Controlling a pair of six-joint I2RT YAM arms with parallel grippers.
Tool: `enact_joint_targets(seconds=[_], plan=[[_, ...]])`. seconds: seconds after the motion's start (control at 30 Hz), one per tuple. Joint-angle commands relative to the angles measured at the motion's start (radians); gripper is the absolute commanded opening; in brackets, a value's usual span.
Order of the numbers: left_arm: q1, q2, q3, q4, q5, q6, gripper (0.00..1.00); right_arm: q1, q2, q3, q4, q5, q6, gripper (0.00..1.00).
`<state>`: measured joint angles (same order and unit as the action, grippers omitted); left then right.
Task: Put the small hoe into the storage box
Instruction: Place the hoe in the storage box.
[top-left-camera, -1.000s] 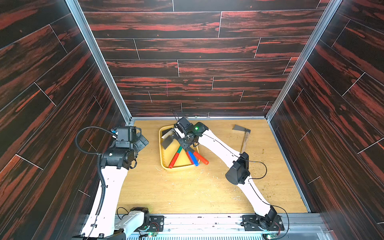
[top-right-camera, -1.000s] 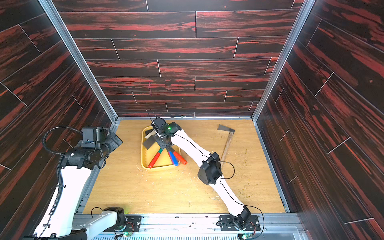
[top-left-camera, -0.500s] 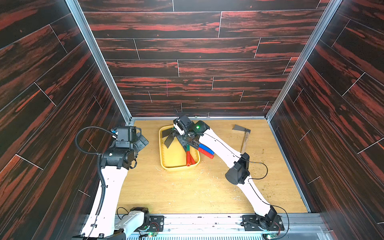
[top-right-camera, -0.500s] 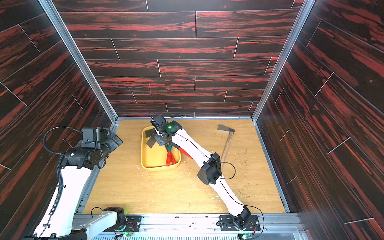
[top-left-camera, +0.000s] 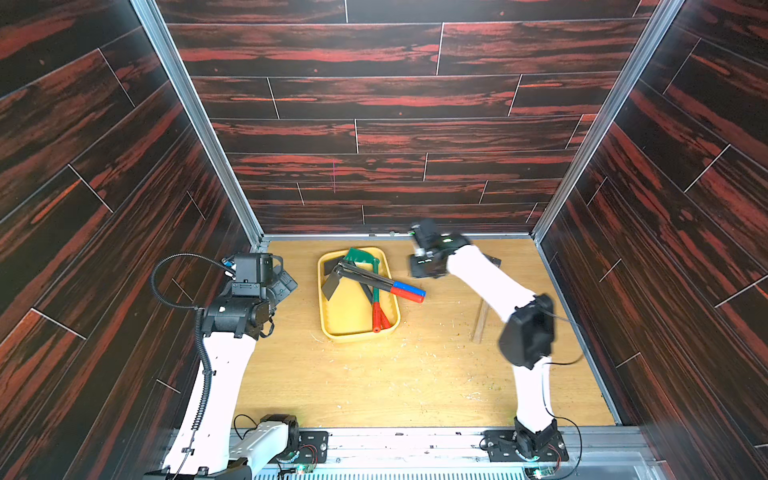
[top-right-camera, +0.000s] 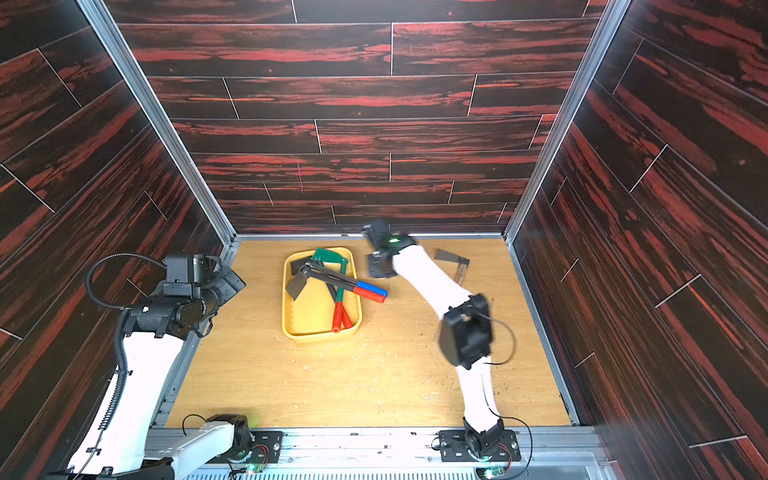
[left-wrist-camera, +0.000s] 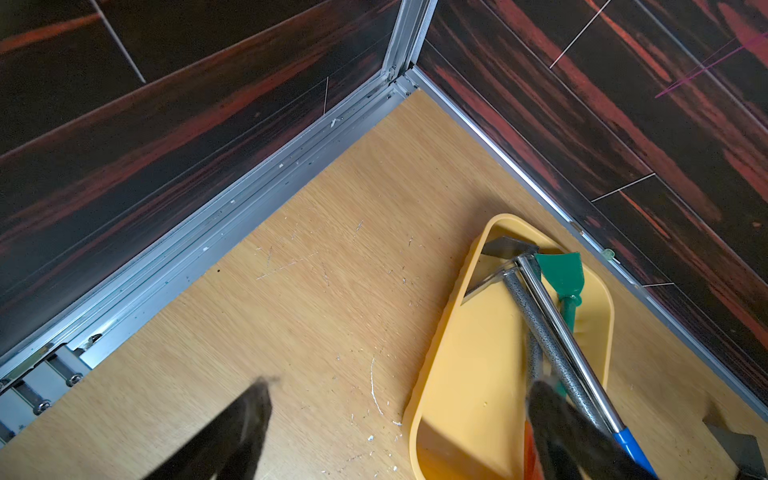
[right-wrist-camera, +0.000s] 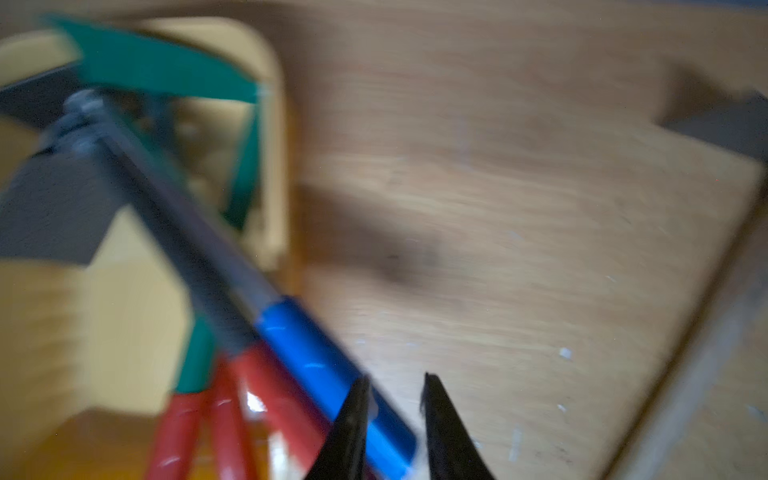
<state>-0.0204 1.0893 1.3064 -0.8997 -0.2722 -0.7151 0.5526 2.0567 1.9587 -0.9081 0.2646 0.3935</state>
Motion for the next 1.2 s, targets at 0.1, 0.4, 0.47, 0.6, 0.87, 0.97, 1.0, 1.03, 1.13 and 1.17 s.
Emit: enact_joint_targets(seconds=[0.1, 0.4, 0.47, 0.6, 0.87, 0.97, 1.0, 1.03, 1.13, 1.17], plan=[[0.005, -0.012, -0.014, 0.006, 0.013, 0.006, 0.99, -0.016, -0.016, -0.14, 0.101, -0.071, 0.019, 0.26], [0.005, -0.012, -0.047, 0.017, 0.045, 0.008, 0.99, -0.019, 0.008, -0.18, 0.21, -0.192, -0.013, 0.26], [0.005, -0.012, -0.05, 0.018, 0.051, 0.008, 0.99, -0.019, 0.024, -0.163, 0.213, -0.195, -0.022, 0.26], [0.005, -0.016, -0.047, 0.019, 0.034, 0.008, 0.99, -0.019, 0.049, -0.148, 0.223, -0.243, -0.043, 0.26], [0.006, -0.025, -0.045, 0.016, 0.01, 0.006, 0.99, 0.031, 0.007, -0.257, 0.279, -0.311, -0.06, 0.24], [0.005, -0.022, -0.048, 0.016, 0.017, 0.001, 0.99, 0.075, -0.025, -0.279, 0.276, -0.304, -0.063, 0.24], [0.005, -0.02, -0.048, 0.018, 0.023, 0.0, 0.99, 0.087, -0.034, -0.284, 0.273, -0.303, -0.063, 0.24], [0.005, -0.02, -0.05, 0.019, 0.025, -0.003, 0.99, 0.1, -0.04, -0.29, 0.272, -0.304, -0.061, 0.24], [0.004, -0.022, -0.048, 0.021, 0.022, -0.004, 0.99, 0.139, -0.063, -0.305, 0.262, -0.288, -0.055, 0.24], [0.005, -0.023, -0.047, 0.021, 0.019, -0.002, 0.99, 0.153, -0.071, -0.311, 0.259, -0.288, -0.055, 0.24]])
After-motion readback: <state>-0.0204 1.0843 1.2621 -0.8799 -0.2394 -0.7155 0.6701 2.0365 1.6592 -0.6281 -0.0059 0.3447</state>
